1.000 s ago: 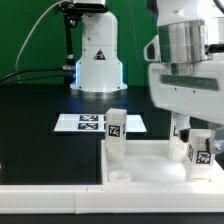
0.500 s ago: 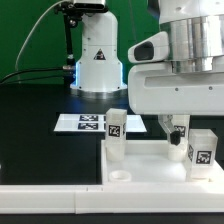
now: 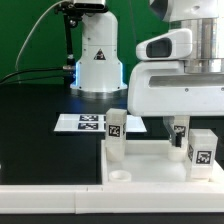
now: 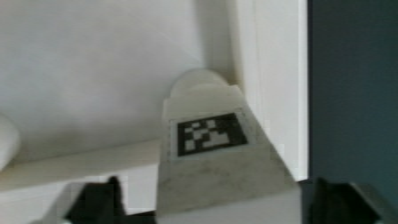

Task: Assemble square table

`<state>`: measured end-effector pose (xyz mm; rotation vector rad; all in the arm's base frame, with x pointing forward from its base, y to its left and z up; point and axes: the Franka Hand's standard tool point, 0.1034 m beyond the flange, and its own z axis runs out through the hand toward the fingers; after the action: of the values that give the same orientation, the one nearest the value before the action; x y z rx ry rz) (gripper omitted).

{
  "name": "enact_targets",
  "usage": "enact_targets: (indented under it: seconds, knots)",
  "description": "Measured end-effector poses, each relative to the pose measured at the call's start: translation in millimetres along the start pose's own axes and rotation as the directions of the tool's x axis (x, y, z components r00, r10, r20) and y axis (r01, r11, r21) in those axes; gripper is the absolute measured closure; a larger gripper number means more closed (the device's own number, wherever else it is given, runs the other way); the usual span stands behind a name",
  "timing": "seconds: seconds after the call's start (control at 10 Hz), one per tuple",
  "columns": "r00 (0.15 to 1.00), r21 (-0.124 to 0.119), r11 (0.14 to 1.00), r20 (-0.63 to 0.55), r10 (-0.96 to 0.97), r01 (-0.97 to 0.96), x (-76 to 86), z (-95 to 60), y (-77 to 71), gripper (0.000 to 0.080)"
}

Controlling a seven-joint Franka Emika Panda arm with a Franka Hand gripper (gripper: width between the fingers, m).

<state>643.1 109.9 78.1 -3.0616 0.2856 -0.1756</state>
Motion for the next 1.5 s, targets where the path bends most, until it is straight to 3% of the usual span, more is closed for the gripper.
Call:
enact_targets:
  seconds: [0.1,0.2,0.3,0.5,0.7,0.8,1.0,1.2,1.4,1.5]
  knots:
    - [0.996,0.003,0.996,0.001,0.089,-0.089,-0.2,0.0,-0.7,0.043]
    - [0.982,0.001,0.982,0.0,0.189,-0.189,0.0,0.0,0.4,0.0515]
    - [0.961,0.001,0.961,0.001,0.277,-0.277,-0.2,0.1,0.9,0.0515]
    - [0.766,-0.011,0.766,-0.005,0.642,-0.642,-4.2,0.5,1.5,0.0515]
    - [0.453,-0.026,0.454,0.037,0.891,-0.891,-5.4,-0.8,-2.2,0.0515]
    - [0.352,-0.028,0.353,0.051,0.935,-0.935,-4.9,-1.2,-1.0,0.0515]
    - [0.251,-0.038,0.253,0.05,0.967,-0.967,-5.2,-0.3,-1.6,0.0515]
    - [0.362,-0.03,0.364,0.048,0.931,-0.931,-4.5,-0.4,-1.0,0.0515]
    - [0.763,0.025,0.763,0.038,0.645,-0.646,-2.6,-2.2,-9.0,0.0233]
    - [0.824,0.025,0.824,0.045,0.565,-0.566,-3.5,-1.3,-7.1,0.0233]
